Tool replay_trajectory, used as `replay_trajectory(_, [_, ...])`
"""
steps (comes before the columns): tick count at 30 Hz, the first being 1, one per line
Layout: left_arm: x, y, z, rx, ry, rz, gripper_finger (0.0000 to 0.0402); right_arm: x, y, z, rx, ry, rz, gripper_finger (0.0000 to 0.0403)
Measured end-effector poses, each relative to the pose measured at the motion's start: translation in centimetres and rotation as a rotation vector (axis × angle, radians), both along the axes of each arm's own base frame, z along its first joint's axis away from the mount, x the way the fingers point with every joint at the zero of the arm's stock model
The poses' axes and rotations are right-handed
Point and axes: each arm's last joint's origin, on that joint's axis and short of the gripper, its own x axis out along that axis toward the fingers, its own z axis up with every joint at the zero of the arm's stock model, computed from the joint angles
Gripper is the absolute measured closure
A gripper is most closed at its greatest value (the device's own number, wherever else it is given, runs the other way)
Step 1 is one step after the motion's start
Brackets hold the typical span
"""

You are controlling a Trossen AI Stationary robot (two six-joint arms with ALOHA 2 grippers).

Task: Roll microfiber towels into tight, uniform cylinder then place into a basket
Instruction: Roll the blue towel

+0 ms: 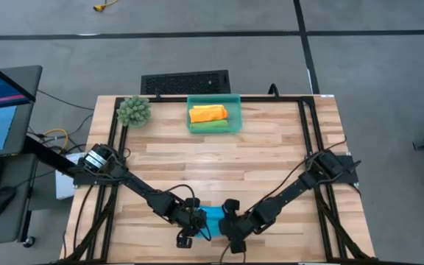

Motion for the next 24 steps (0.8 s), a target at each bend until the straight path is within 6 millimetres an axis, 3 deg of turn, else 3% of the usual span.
replay_trajectory(4, [0.01, 0.15, -0.03, -0.003, 0.013, 0.009, 0.0291, 0.36, -0.16, -0.67, 0.075, 0.049, -0.021, 0.0228])
replay_trajectory(24, [0.25, 0.67, -0.04, -0.042, 0.044, 0.025, 0.0289, 0.33, -0.26, -0.99, 0.089, 0.064, -0.038, 0.0272])
